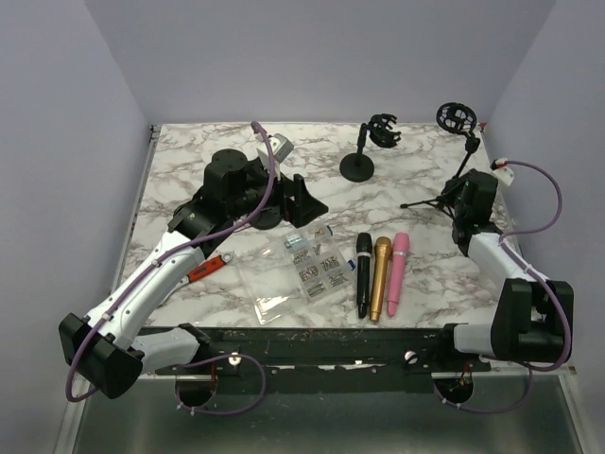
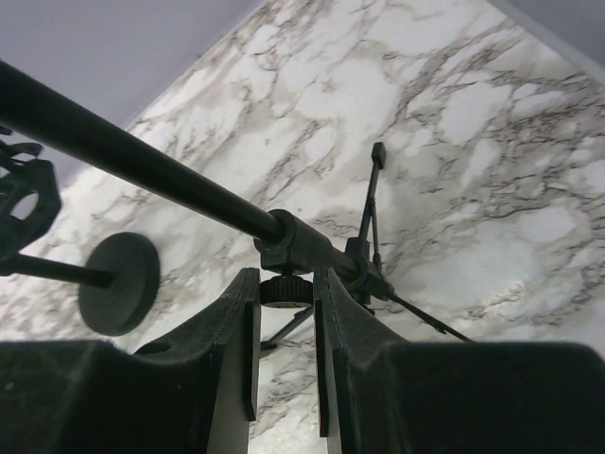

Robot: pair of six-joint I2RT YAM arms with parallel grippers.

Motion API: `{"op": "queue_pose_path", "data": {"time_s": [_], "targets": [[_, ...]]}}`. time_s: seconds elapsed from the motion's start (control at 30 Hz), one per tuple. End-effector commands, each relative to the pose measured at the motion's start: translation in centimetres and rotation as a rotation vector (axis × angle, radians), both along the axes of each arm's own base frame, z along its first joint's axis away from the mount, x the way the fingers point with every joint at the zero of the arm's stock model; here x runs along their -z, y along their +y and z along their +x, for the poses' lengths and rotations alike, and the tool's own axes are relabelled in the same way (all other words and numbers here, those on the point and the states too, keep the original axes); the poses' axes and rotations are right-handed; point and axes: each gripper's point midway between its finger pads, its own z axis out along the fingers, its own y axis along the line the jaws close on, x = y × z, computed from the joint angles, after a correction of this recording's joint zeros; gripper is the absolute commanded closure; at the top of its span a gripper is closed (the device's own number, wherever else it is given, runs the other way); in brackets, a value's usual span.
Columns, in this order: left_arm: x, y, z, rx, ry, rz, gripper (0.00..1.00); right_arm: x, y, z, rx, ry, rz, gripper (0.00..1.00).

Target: Remove the microphone from the stand

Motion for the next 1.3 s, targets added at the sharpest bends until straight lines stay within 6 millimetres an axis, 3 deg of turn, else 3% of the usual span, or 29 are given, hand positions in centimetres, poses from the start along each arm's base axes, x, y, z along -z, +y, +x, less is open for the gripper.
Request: {"op": "queue_pose_path", "data": {"time_s": [0.0,0.4,0.63,0.8,1.03,1.27], "targets": [[-0.6,-0.1,-0.7,0.021,-0.02,-0.018,0.01,3.0,-2.3,-2.5,0.126,0.259,-0.218,0.99],[-0.9,0.0,-0.9,0.021,-0.028,-0.023,0.01,1.4,-0.9,-2.0,0.205,0.458,-0.538,0.99],[-0.9,0.0,-0.9,0.023,-0.029,-0.024,0.02,0.6,0.0,-1.7,0.196,0.439,-0.533,0.96],[-0.9,0.0,-0.9,0.024,-0.028,-0.025,0.01,-0.1,0.5,-1.3,0.175,0.408,-0.517,0.77],[-0.9,0.0,-0.9,0.023,-0.026,-0.024,0.01,-2.6,1.1,-1.3,0.152,0.339,-0.474,0.38],[-0.7,-0.1,-0.9,0.027,-0.02,-0.022,0.01,-7.0,2.4,-1.6,0.089,0.224,-0.401,0.24]]}}
